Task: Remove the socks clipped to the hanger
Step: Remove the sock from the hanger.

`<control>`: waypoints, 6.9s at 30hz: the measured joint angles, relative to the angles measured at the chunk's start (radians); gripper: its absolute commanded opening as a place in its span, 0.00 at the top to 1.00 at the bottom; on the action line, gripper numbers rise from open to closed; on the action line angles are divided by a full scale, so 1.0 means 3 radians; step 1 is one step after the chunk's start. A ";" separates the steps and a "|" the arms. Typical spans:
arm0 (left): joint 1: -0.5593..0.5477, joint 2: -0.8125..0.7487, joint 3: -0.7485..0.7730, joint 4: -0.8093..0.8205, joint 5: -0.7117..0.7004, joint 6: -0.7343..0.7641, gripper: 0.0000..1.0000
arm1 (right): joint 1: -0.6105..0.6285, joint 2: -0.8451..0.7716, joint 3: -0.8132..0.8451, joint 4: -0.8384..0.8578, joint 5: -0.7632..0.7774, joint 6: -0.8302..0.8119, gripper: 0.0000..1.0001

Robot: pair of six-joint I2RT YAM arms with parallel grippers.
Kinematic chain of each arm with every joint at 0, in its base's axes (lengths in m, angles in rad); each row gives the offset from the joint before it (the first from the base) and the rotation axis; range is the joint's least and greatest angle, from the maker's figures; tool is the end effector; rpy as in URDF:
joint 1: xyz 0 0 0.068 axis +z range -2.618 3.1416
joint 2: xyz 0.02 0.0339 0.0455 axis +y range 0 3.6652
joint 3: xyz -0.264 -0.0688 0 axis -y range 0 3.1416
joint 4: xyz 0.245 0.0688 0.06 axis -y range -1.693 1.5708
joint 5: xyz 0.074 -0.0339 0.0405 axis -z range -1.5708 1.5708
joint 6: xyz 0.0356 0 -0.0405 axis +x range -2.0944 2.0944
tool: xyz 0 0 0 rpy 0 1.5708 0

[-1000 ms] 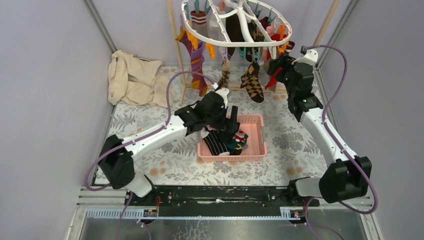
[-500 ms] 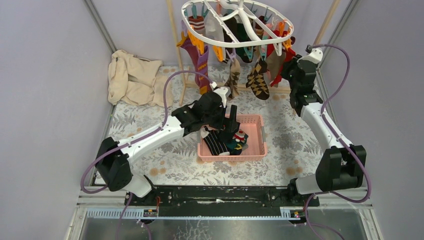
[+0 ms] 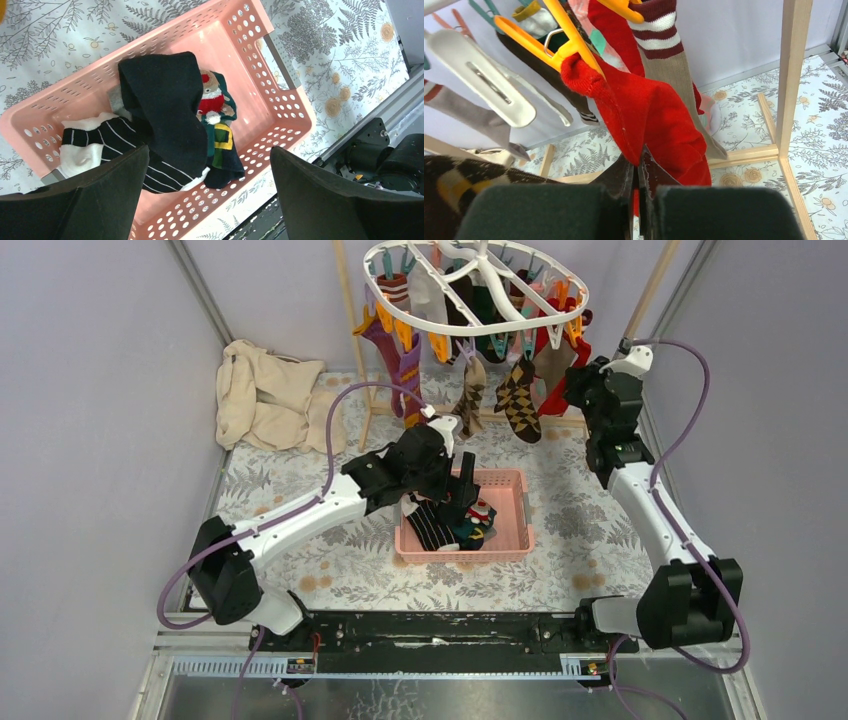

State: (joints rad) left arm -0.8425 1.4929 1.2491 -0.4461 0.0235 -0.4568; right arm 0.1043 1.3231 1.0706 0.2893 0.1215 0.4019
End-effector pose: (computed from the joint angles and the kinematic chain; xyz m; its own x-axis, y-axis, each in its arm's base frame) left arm 0.2232 -0.2515 0.3060 -0.7146 0.1388 -0.6856 0.4936 0.7946 -0.3536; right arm 0.3155 0.0287 0.3704 0.0404 0.3946 -0.9180 0.0014 0.9187 0.3950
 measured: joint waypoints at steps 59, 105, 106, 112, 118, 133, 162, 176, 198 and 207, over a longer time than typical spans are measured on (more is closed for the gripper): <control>-0.0094 0.0202 -0.0048 0.1808 -0.0566 0.0547 0.83 | 0.0746 -0.0094 0.0810 -0.1317 -0.2459 0.0248 1.00; 0.0894 -0.0389 -0.0178 0.1311 -0.0165 0.0270 1.00 | 0.0056 -0.0483 0.0226 -0.1736 -0.1658 0.0022 0.38; 0.0923 -0.0401 -0.0195 0.1288 -0.0156 0.0256 1.00 | 0.0056 -0.0483 0.0221 -0.1713 -0.1690 0.0020 0.39; 0.1031 -0.0444 -0.0276 0.1194 -0.0076 0.0212 1.00 | 0.0056 -0.0483 0.0220 -0.1686 -0.1717 0.0004 0.42; 0.1119 -0.0516 -0.0340 0.1113 -0.0009 0.0174 1.00 | 0.0053 -0.0469 0.0214 -0.1663 -0.1717 -0.0005 0.45; 0.1175 -0.0546 -0.0413 0.1050 0.0242 0.0090 1.00 | 0.0053 -0.0225 -0.0097 -0.0895 -0.1952 0.0116 0.48; 0.0839 -0.0226 -0.0420 0.1136 0.0776 -0.0112 0.90 | 0.0669 -0.0225 -0.0333 -0.0589 -0.0668 0.0070 0.32; 0.0732 -0.0203 -0.0359 0.1137 0.0797 -0.0140 0.72 | 0.0669 0.0237 -0.0324 -0.0270 -0.0604 0.0187 0.84; 0.0563 -0.0223 -0.0263 0.1136 0.0908 -0.0150 0.43 | 0.0669 -0.0722 -0.0062 -0.1139 -0.0601 -0.0207 1.00; 0.0144 -0.0230 -0.0118 0.1265 0.0821 -0.0173 0.27 | 0.0669 -0.0913 0.0114 -0.1460 -0.0792 -0.0217 1.00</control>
State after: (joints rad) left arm -0.7994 1.4239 1.2137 -0.0666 0.2699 -0.5087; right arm 0.3050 1.0492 1.1049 -0.1486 -0.1162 0.3367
